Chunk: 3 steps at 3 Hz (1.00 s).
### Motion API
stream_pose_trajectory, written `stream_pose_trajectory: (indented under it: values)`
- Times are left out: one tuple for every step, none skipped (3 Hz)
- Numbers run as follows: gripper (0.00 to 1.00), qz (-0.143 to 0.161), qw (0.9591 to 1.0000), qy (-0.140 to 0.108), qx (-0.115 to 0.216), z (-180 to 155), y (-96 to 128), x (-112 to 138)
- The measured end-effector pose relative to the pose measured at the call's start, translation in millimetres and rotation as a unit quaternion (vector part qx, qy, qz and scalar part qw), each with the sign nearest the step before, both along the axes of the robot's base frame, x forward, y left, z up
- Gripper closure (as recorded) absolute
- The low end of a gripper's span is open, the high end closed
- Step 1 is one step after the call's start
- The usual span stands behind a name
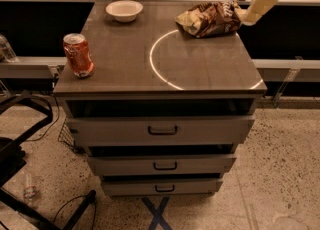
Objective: Move brown chip bag near coke can
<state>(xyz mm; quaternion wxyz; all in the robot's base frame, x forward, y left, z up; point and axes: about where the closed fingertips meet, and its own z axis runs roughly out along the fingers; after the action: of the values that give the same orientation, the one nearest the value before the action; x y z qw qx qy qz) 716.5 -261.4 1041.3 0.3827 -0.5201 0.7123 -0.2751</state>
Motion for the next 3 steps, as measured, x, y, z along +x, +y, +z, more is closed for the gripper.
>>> stream_pose_trajectory:
  values:
    - [0.00, 0.027, 0.9975, 0.028, 0.058, -48, 1, 53]
    - [0.00, 0.033, 0.9908, 0.062, 0.115, -98, 1, 93]
    - [0.00, 0.036, 0.9844, 0.066, 0.159, -117, 2, 122]
